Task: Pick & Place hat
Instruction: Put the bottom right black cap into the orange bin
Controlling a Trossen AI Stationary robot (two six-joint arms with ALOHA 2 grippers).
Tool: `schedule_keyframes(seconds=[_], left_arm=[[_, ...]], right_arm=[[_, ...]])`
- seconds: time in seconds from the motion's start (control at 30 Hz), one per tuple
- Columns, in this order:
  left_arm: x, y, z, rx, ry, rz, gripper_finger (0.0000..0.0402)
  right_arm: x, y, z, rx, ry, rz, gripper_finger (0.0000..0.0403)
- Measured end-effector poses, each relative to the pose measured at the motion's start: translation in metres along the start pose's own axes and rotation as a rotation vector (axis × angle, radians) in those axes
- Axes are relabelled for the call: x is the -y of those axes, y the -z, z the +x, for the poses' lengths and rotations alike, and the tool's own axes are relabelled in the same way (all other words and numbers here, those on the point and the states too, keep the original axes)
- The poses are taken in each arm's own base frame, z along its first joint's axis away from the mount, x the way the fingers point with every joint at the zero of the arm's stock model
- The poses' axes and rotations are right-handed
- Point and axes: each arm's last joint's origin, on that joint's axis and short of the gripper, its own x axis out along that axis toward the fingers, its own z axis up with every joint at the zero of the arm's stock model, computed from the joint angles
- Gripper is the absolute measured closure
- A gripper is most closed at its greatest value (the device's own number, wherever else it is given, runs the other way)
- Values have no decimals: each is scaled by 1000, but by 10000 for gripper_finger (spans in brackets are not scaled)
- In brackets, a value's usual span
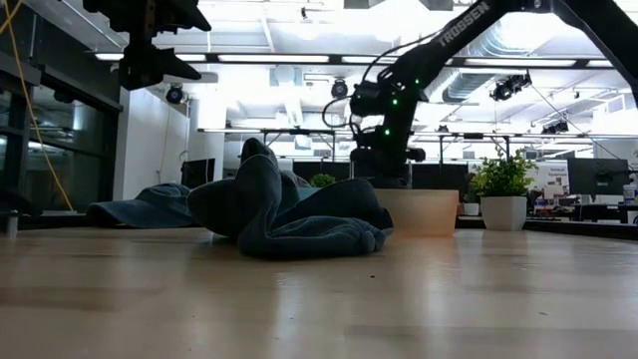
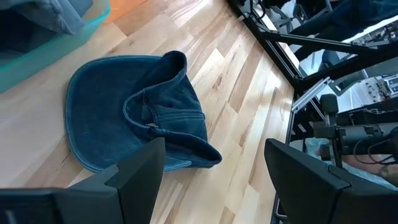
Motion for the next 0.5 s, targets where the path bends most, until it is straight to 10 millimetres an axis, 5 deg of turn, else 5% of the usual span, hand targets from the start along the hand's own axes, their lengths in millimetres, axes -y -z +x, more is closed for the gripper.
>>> schedule_keyframes(seconds=[0.5], left_arm=[[0,0,0,4,-4,0,128]], right_arm=[[-17,10,10,-90,-55,16,403]])
